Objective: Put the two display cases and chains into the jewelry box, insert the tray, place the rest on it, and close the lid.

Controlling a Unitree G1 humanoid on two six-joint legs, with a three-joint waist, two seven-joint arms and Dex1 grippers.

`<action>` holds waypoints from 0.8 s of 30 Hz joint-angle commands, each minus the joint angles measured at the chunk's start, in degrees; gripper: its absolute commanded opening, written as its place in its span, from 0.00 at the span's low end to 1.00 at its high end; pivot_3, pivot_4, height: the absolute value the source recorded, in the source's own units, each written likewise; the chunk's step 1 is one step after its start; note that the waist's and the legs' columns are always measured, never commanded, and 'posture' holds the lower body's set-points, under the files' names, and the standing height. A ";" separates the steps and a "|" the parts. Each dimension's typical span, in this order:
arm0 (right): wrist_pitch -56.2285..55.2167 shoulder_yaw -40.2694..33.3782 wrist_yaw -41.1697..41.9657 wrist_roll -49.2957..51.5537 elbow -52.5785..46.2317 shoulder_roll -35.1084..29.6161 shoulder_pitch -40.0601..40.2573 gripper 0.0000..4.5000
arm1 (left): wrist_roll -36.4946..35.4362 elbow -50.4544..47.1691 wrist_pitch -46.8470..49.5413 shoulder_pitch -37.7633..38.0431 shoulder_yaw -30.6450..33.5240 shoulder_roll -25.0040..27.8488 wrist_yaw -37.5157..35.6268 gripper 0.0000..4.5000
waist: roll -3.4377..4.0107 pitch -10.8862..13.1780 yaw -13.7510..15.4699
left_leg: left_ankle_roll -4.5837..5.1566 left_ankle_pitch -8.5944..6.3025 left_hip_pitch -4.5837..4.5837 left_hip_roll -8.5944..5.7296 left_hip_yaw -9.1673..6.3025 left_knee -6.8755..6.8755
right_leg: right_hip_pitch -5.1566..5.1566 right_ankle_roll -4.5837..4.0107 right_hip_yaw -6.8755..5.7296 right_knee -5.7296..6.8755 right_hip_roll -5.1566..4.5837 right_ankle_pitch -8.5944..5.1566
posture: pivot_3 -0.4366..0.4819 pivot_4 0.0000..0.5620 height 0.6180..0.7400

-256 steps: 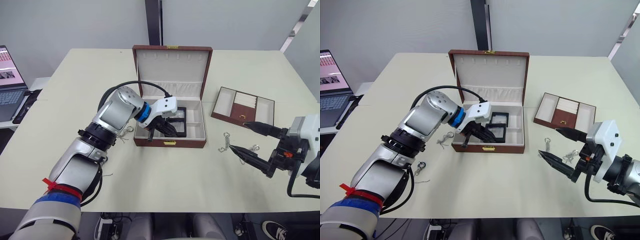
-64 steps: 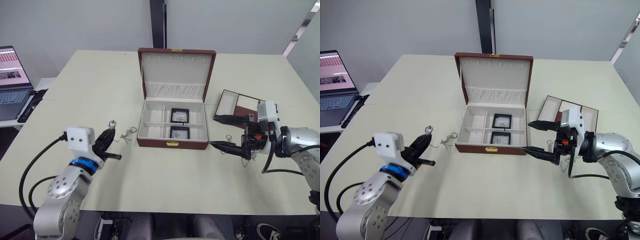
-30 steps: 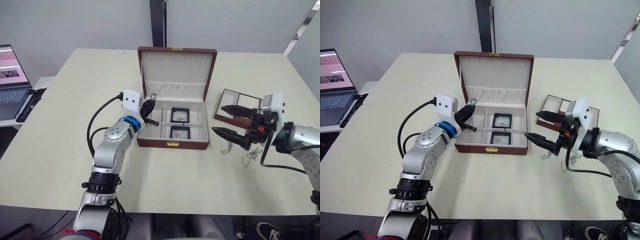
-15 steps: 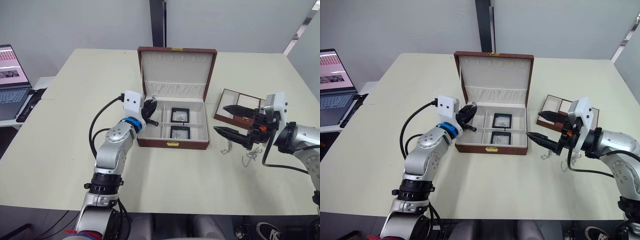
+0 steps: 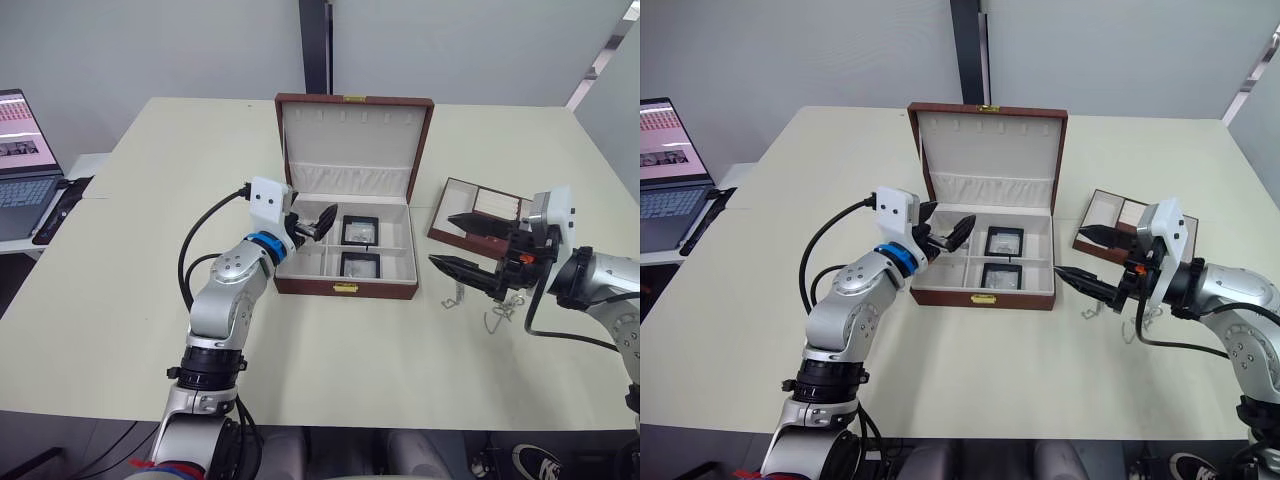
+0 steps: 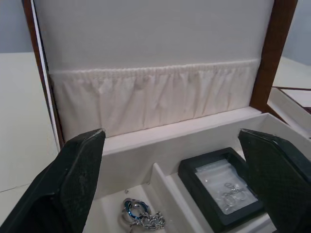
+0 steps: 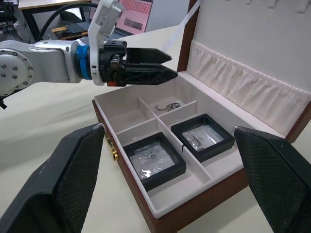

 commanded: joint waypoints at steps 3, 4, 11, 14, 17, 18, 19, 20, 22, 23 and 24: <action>-2.58 -4.16 0.96 -0.38 2.28 -0.94 0.65 1.00 | -8.86 -6.28 5.94 -0.72 2.98 3.58 -7.35 1.00 | 0.00 0.00 -0.04 | -0.01 0.01 0.00 0.00 0.00 0.00 | 0.00 0.00 0.00 0.00 0.00 0.00 | 0.48 0.27 1.00; -3.07 -4.89 1.52 -0.79 3.19 -1.55 1.01 1.00 | -10.47 -7.27 7.04 -0.68 3.79 5.44 -9.36 1.00 | 0.00 0.00 -0.06 | -0.01 0.01 0.01 0.00 0.01 0.00 | 0.00 0.00 0.02 0.00 0.00 0.00 | 0.48 0.27 1.00; -7.21 -11.39 7.03 -4.21 12.40 -6.80 6.26 1.00 | -27.22 -13.22 20.92 4.97 17.69 24.50 -22.09 1.00 | 0.02 0.00 -0.46 | 0.00 0.00 -0.04 0.05 0.05 -0.07 | -0.13 0.00 0.05 -0.01 0.02 0.00 | 0.48 0.27 1.00; -10.05 -13.10 9.43 -6.33 17.01 -8.26 9.32 1.00 | -26.60 -12.32 20.82 11.49 22.14 32.94 -26.52 1.00 | 0.05 0.03 -0.47 | 0.02 -0.02 -0.04 0.06 0.10 -0.11 | -0.20 0.00 0.11 -0.02 0.03 0.00 | 0.48 0.27 1.00; -12.56 -13.73 11.22 -8.38 21.39 -8.76 11.49 1.00 | -20.92 -9.84 15.96 18.86 24.29 38.95 -29.20 1.00 | 0.06 0.04 -0.40 | 0.06 -0.03 -0.02 0.05 0.09 -0.07 | -0.18 -0.01 0.11 0.01 0.01 0.00 | 0.48 0.27 1.00; -13.28 -13.86 11.60 -8.89 23.06 -8.67 11.99 1.00 | -19.18 -8.65 14.24 21.28 25.29 40.32 -29.69 1.00 | 0.07 0.04 -0.40 | 0.06 -0.03 0.02 0.05 0.10 -0.07 | -0.13 -0.01 0.12 0.01 0.00 0.00 | 0.48 0.27 1.00; -13.83 -13.87 11.90 -9.19 24.30 -8.57 12.14 1.00 | -18.12 -7.81 12.98 22.68 25.80 41.04 -29.87 1.00 | 0.08 0.05 -0.41 | 0.06 -0.03 0.10 0.05 0.10 -0.07 | -0.05 -0.01 0.12 0.02 0.00 0.00 | 0.48 0.27 1.00; -15.03 -13.48 12.11 -10.30 26.17 -8.48 12.45 1.00 | -16.21 -5.87 10.70 24.20 26.72 41.70 -29.76 1.00 | 0.08 0.05 -0.37 | 0.07 -0.03 0.13 0.05 0.09 -0.07 | -0.02 -0.02 0.11 0.01 0.00 0.01 | 0.48 0.27 1.00; -16.68 -13.06 12.49 -11.56 29.28 -8.23 12.49 1.00 | -12.70 -1.95 6.50 26.45 28.55 42.81 -29.51 1.00 | 0.08 0.05 -0.34 | 0.07 -0.04 0.17 0.05 0.09 -0.08 | 0.01 -0.03 0.10 0.01 0.00 0.01 | 0.48 0.27 1.00; -17.23 -12.94 12.62 -11.90 30.41 -8.08 12.31 1.00 | -11.35 -0.26 4.69 27.19 29.25 43.19 -29.33 1.00 | 0.08 0.05 -0.35 | 0.07 -0.04 0.17 0.05 0.09 -0.09 | 0.00 -0.03 0.10 0.00 0.00 0.02 | 0.48 0.27 1.00; -17.55 -12.90 12.77 -12.01 31.10 -8.00 12.05 1.00 | -10.63 0.74 3.54 27.51 29.54 43.38 -29.31 1.00 | 0.08 0.05 -0.37 | 0.07 -0.04 0.17 0.06 0.11 -0.10 | -0.01 -0.03 0.12 -0.01 0.00 0.02 | 0.48 0.27 1.00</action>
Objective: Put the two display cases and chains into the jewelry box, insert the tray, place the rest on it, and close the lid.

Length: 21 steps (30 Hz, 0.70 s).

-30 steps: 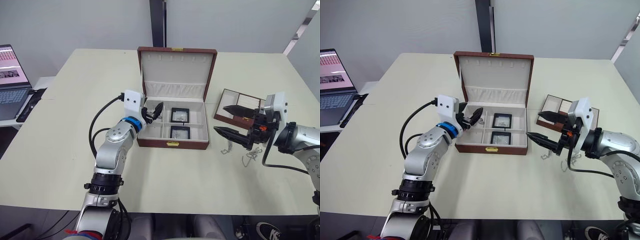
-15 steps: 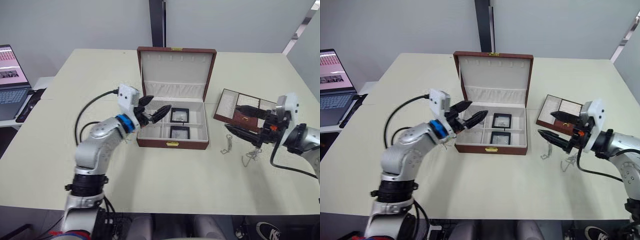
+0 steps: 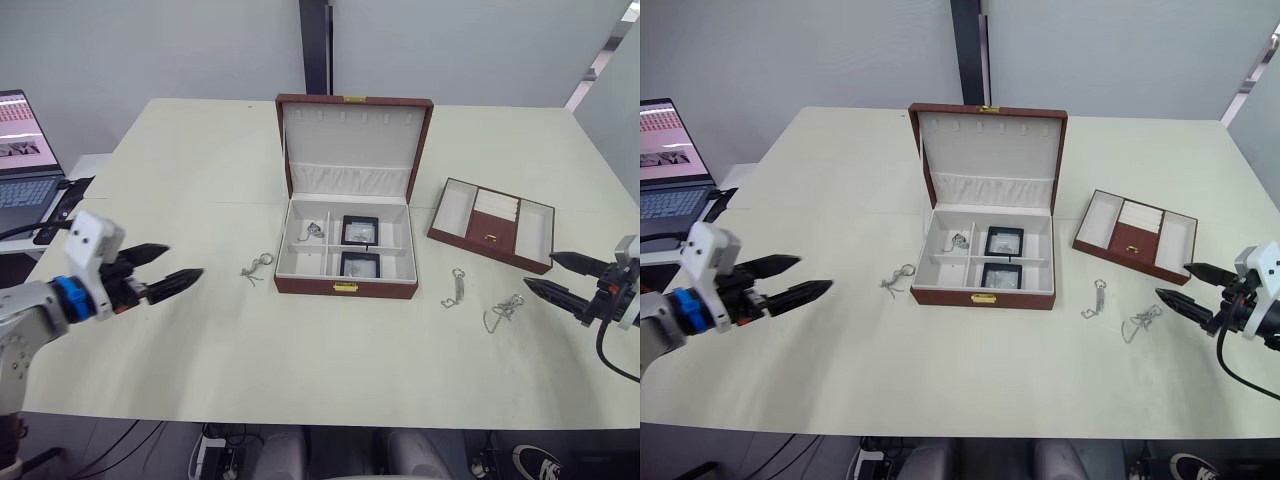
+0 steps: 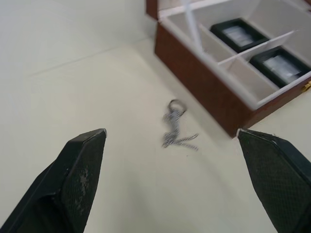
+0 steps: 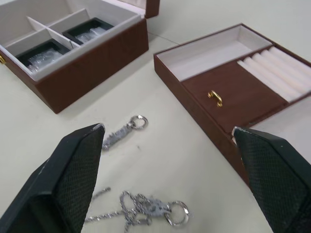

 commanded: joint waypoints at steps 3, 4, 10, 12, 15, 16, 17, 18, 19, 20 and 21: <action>-3.79 -1.46 0.92 -1.67 4.09 -0.33 -0.29 1.00 | 4.61 5.03 -6.90 3.59 6.89 1.72 0.09 1.00 | 0.01 0.01 -0.08 | 0.00 0.00 -0.04 0.01 0.05 -0.05 | -0.09 0.00 0.04 0.00 0.00 0.00 | 0.48 0.27 1.00; -4.20 -1.51 0.97 -2.00 4.73 -0.37 -0.23 1.00 | 4.87 5.44 -7.26 4.22 7.57 1.65 0.08 1.00 | 0.01 0.01 -0.10 | 0.00 0.00 -0.08 0.02 0.06 -0.05 | -0.13 0.00 0.04 0.00 -0.01 0.00 | 0.48 0.27 1.00; -6.73 -1.72 1.17 -3.78 8.60 -0.48 0.94 1.00 | 6.66 8.96 -9.74 6.98 9.84 0.79 0.81 1.00 | 0.02 0.01 -0.11 | 0.00 0.00 -0.11 0.04 0.06 -0.06 | -0.19 -0.01 0.03 0.03 -0.01 0.00 | 0.48 0.27 1.00; -7.42 -1.54 1.19 -4.27 9.30 -0.29 1.17 1.00 | 6.85 9.31 -10.08 7.13 9.79 0.53 0.99 1.00 | 0.02 0.01 -0.11 | 0.00 0.00 -0.09 0.04 0.06 -0.05 | -0.17 -0.01 0.03 0.04 -0.02 0.01 | 0.48 0.27 1.00; -8.03 -1.90 0.68 -4.46 9.71 0.04 1.56 1.00 | 6.73 9.55 -10.03 7.70 10.09 -0.04 1.53 1.00 | 0.02 0.01 -0.15 | 0.00 0.00 -0.09 0.04 0.07 -0.06 | -0.17 -0.01 0.03 0.05 -0.02 0.01 | 0.48 0.27 1.00; -7.98 -1.92 0.49 -4.37 9.65 0.08 1.52 1.00 | 6.68 9.46 -9.95 7.74 9.91 -0.13 1.68 1.00 | 0.02 0.01 -0.16 | 0.00 0.00 -0.09 0.05 0.08 -0.06 | -0.19 -0.01 0.04 0.05 -0.02 0.01 | 0.48 0.27 1.00; -7.70 -1.90 0.27 -4.11 9.11 0.26 1.57 1.00 | 6.63 9.10 -9.90 7.67 9.64 -0.24 1.86 1.00 | 0.02 0.01 -0.16 | 0.00 0.00 -0.09 0.05 0.08 -0.07 | -0.19 -0.01 0.04 0.05 -0.01 0.01 | 0.48 0.27 1.00; -7.38 -1.86 0.08 -3.89 8.46 0.44 1.72 1.00 | 6.29 8.85 -9.68 7.28 9.59 -0.42 2.06 1.00 | 0.02 0.01 -0.16 | 0.00 0.00 -0.09 0.05 0.08 -0.07 | -0.19 -0.01 0.03 0.05 -0.01 0.01 | 0.48 0.27 1.00; -7.20 -1.91 0.01 -3.75 7.92 0.59 2.13 1.00 | 5.95 8.64 -9.51 7.05 9.76 -0.71 2.25 1.00 | 0.02 0.01 -0.15 | 0.00 0.00 -0.10 0.06 0.08 -0.08 | -0.20 -0.01 0.03 0.04 -0.01 0.01 | 0.48 0.27 1.00; -7.16 -1.95 -0.06 -3.76 7.71 0.67 2.43 1.00 | 5.82 8.60 -9.46 6.82 9.81 -0.88 2.42 1.00 | 0.02 0.01 -0.14 | 0.00 0.00 -0.10 0.06 0.07 -0.07 | -0.20 -0.01 0.03 0.05 -0.01 0.01 | 0.48 0.27 1.00; -7.06 -2.03 -0.18 -3.75 7.63 0.72 2.60 1.00 | 5.72 8.61 -9.33 6.54 9.68 -1.06 2.65 1.00 | 0.02 0.01 -0.14 | 0.00 0.00 -0.10 0.06 0.07 -0.07 | -0.19 -0.01 0.03 0.05 -0.01 0.01 | 0.48 0.27 1.00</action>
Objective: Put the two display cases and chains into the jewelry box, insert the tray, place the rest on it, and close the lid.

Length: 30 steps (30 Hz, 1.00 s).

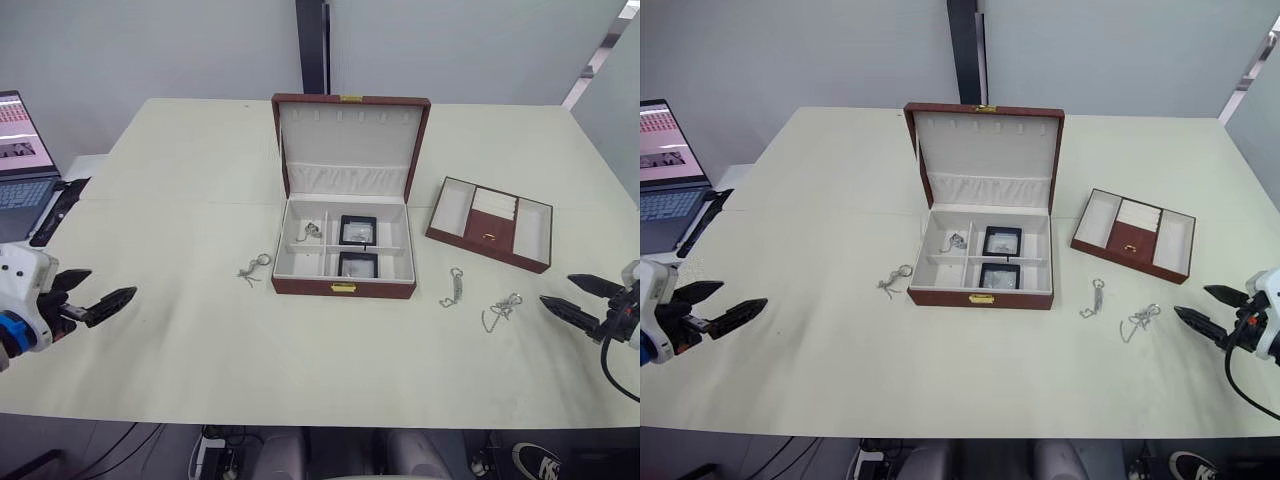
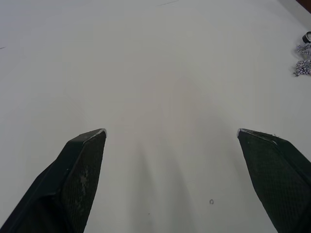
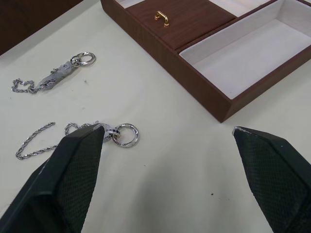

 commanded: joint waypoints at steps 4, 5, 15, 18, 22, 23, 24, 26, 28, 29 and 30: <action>0.51 -2.88 -0.64 1.13 -2.77 -0.24 1.11 1.00 | -1.22 -2.06 0.30 -1.50 1.22 -1.06 1.65 1.00 | 0.00 0.00 0.00 | 0.00 0.00 0.01 -0.02 0.02 0.02 | 0.02 0.00 0.02 0.01 -0.01 0.00 | 0.48 0.27 1.00; 0.68 -3.09 -0.71 1.29 -3.13 -0.26 1.33 1.00 | -1.32 -2.13 0.47 -1.64 1.35 -1.25 1.88 1.00 | 0.00 0.00 0.00 | 0.00 0.00 0.01 -0.01 0.02 0.02 | 0.02 0.00 0.02 0.02 -0.01 0.00 | 0.48 0.27 1.00; 4.15 -4.41 -1.29 3.98 -8.42 0.92 1.87 1.00 | -2.17 -1.52 0.72 -3.60 1.52 -2.27 2.91 1.00 | 0.00 0.00 0.01 | 0.00 0.00 0.01 -0.01 -0.01 0.04 | 0.03 0.00 -0.01 0.04 0.00 0.00 | 0.48 0.27 1.00; 7.26 -4.17 -1.61 7.19 -13.79 1.47 1.24 1.00 | -3.26 -2.68 1.38 -4.77 0.90 -3.77 3.53 1.00 | 0.01 -0.01 0.02 | 0.00 0.00 0.02 -0.01 0.01 0.04 | 0.03 0.00 0.01 0.05 0.00 0.00 | 0.48 0.27 1.00; 12.36 -2.15 -3.26 11.65 -23.68 2.26 -0.99 1.00 | -5.10 -6.82 3.18 -4.61 -1.35 -6.23 3.23 1.00 | 0.01 -0.01 -0.05 | -0.01 0.00 0.02 0.01 0.00 0.05 | 0.02 0.00 0.01 0.08 0.00 0.00 | 0.48 0.27 1.00; 13.55 -1.41 -3.54 12.43 -26.18 2.14 -1.51 1.00 | -4.70 -7.85 3.10 -3.98 -2.02 -6.51 3.05 1.00 | 0.01 -0.01 -0.05 | -0.01 0.00 0.01 0.01 0.00 0.06 | 0.02 0.00 0.01 0.08 0.00 0.00 | 0.48 0.27 1.00; 14.88 -0.33 -3.92 13.61 -28.98 2.23 -2.38 1.00 | -4.86 -9.01 3.35 -3.53 -2.42 -7.04 3.00 1.00 | 0.01 -0.01 -0.07 | -0.01 0.00 0.01 0.01 0.00 0.06 | 0.02 0.00 0.01 0.08 0.00 0.00 | 0.48 0.27 1.00; 16.89 1.69 -4.60 15.23 -33.02 2.36 -4.30 1.00 | -4.90 -10.70 3.42 -3.54 -3.52 -7.97 3.47 1.00 | 0.01 -0.01 -0.01 | -0.01 0.00 0.01 0.01 -0.02 0.05 | 0.02 0.00 0.01 0.08 0.01 0.00 | 0.48 0.27 1.00; 18.59 4.15 -5.35 16.91 -36.63 2.70 -6.96 1.00 | -4.09 -12.02 2.67 -4.36 -6.07 -9.37 4.20 1.00 | 0.01 -0.01 0.05 | -0.01 0.00 0.00 0.01 -0.05 0.06 | 0.02 0.00 -0.02 0.08 0.01 0.00 | 0.48 0.27 1.00; 19.27 5.33 -5.58 17.46 -38.23 2.71 -8.06 1.00 | -3.51 -12.20 1.96 -4.84 -7.48 -10.23 4.44 1.00 | 0.01 -0.01 0.07 | -0.01 0.00 0.00 0.01 -0.06 0.08 | 0.02 0.00 -0.02 0.08 0.01 0.00 | 0.48 0.27 1.00; 19.78 5.98 -5.79 17.75 -39.15 2.73 -8.70 1.00 | -3.15 -12.16 1.48 -5.14 -8.30 -10.74 4.55 1.00 | 0.01 -0.01 0.13 | -0.01 0.00 -0.01 0.00 -0.06 0.09 | 0.03 0.00 -0.03 0.08 0.01 0.01 | 0.48 0.27 1.00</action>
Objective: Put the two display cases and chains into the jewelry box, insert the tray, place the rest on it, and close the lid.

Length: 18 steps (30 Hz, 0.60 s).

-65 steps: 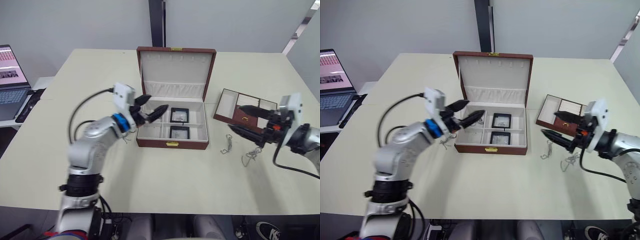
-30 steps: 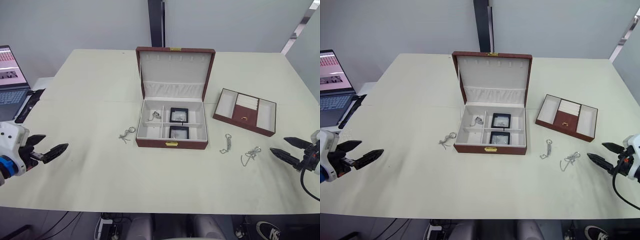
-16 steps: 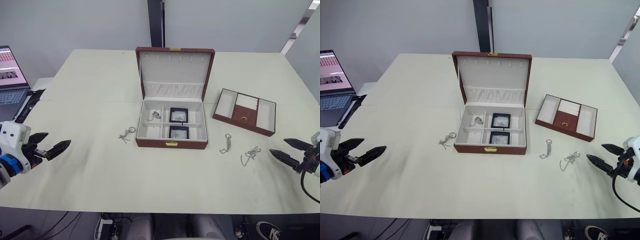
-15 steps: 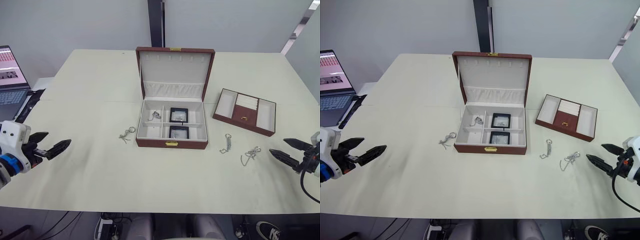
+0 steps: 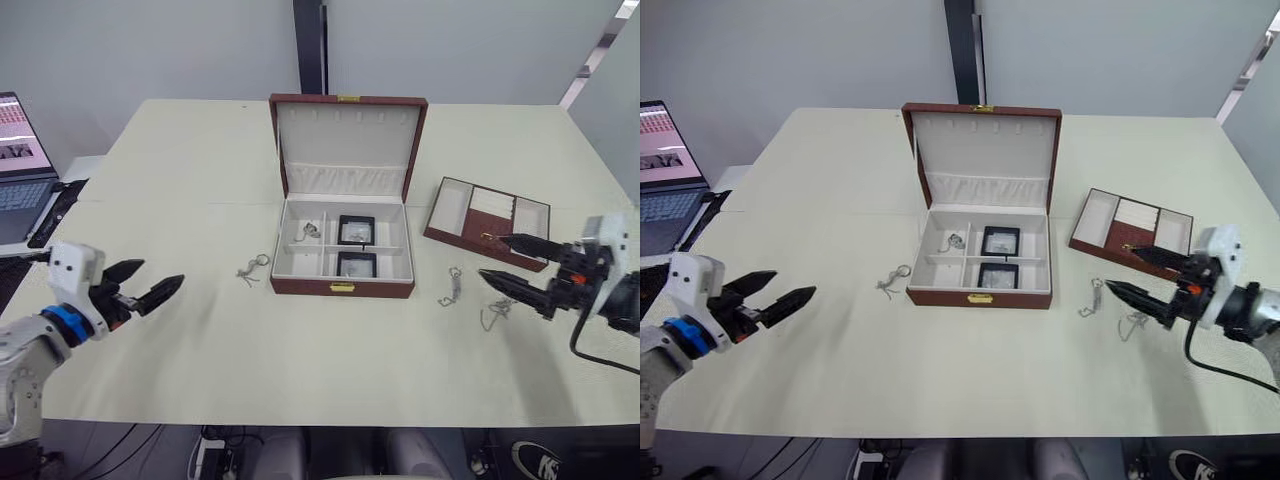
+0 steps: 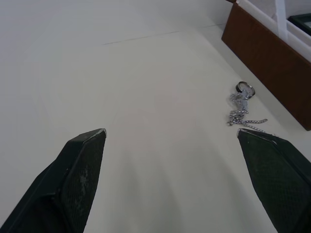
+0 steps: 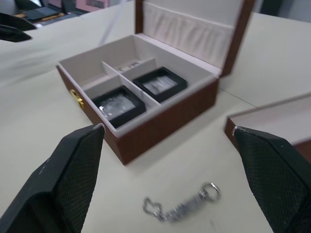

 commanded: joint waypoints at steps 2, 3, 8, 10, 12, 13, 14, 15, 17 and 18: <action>2.93 3.14 -1.78 3.67 -7.48 0.25 -4.32 1.00 | 1.69 -1.43 -2.92 -3.74 -5.81 -2.94 1.64 1.00 | -0.03 -0.02 0.27 | 0.00 0.00 -0.02 -0.02 -0.03 0.03 | 0.02 0.00 -0.03 -0.01 -0.01 0.00 | 0.48 0.27 1.00; 3.61 3.93 -2.42 4.29 -8.67 0.48 -5.27 1.00 | 2.18 -0.81 -3.38 -5.15 -7.27 -3.75 2.03 1.00 | -0.03 -0.01 0.42 | 0.00 0.00 -0.06 -0.03 -0.07 0.04 | 0.01 0.00 -0.06 -0.03 -0.01 0.00 | 0.48 0.27 1.00; 5.04 5.69 -4.34 5.10 -11.60 0.76 -7.52 1.00 | 5.69 3.63 -6.51 -10.61 -13.40 -6.03 2.09 1.00 | -0.05 -0.03 0.48 | 0.00 0.00 -0.23 -0.04 -0.15 0.11 | -0.10 0.01 -0.13 -0.02 -0.01 0.02 | 0.48 0.27 1.00; 5.15 6.21 -4.94 4.97 -11.90 1.00 -7.89 1.00 | 7.53 5.82 -8.79 -12.49 -15.80 -6.55 1.80 1.00 | -0.05 -0.03 0.35 | 0.00 0.00 -0.24 -0.05 -0.12 0.11 | -0.12 0.01 -0.11 -0.02 -0.01 0.02 | 0.48 0.27 1.00; 5.04 6.61 -5.35 4.84 -12.08 1.17 -7.83 1.00 | 8.49 7.25 -10.10 -13.58 -17.59 -6.83 1.05 1.00 | -0.05 -0.03 0.27 | 0.00 0.00 -0.24 -0.05 -0.11 0.11 | -0.13 0.01 -0.11 -0.02 -0.01 0.02 | 0.48 0.27 1.00; 4.97 6.77 -5.49 4.74 -12.20 1.21 -7.69 1.00 | 9.10 7.82 -10.77 -13.78 -18.55 -6.75 0.48 1.00 | -0.05 -0.03 0.23 | 0.00 0.00 -0.24 -0.05 -0.11 0.11 | -0.13 0.01 -0.11 -0.02 0.00 0.02 | 0.48 0.27 1.00; 4.80 6.92 -5.55 4.54 -12.25 1.27 -7.45 1.00 | 9.93 8.49 -11.73 -13.87 -19.54 -6.56 -0.13 1.00 | -0.05 -0.03 0.22 | 0.01 0.00 -0.24 -0.05 -0.11 0.11 | -0.13 0.01 -0.10 -0.02 -0.01 0.02 | 0.48 0.27 1.00; 4.63 7.01 -5.61 4.40 -12.30 1.37 -7.20 1.00 | 10.52 9.16 -12.58 -13.94 -20.22 -6.45 -0.57 1.00 | -0.05 -0.03 0.15 | 0.00 0.00 -0.24 -0.05 -0.10 0.11 | -0.14 0.01 -0.10 -0.02 -0.01 0.02 | 0.48 0.27 1.00; 4.52 7.09 -5.94 4.40 -12.46 1.60 -6.96 1.00 | 11.12 10.66 -13.95 -14.45 -20.75 -6.50 -1.09 1.00 | -0.05 -0.03 0.08 | 0.00 0.00 -0.26 -0.03 -0.11 0.11 | -0.16 0.01 -0.10 -0.01 0.01 0.02 | 0.48 0.27 1.00; 4.41 7.14 -6.03 4.35 -12.53 1.66 -6.81 1.00 | 11.28 11.63 -14.50 -14.89 -20.86 -6.60 -1.24 1.00 | -0.05 -0.03 0.08 | 0.01 0.00 -0.25 -0.03 -0.11 0.11 | -0.16 0.01 -0.11 0.00 0.02 0.02 | 0.48 0.27 1.00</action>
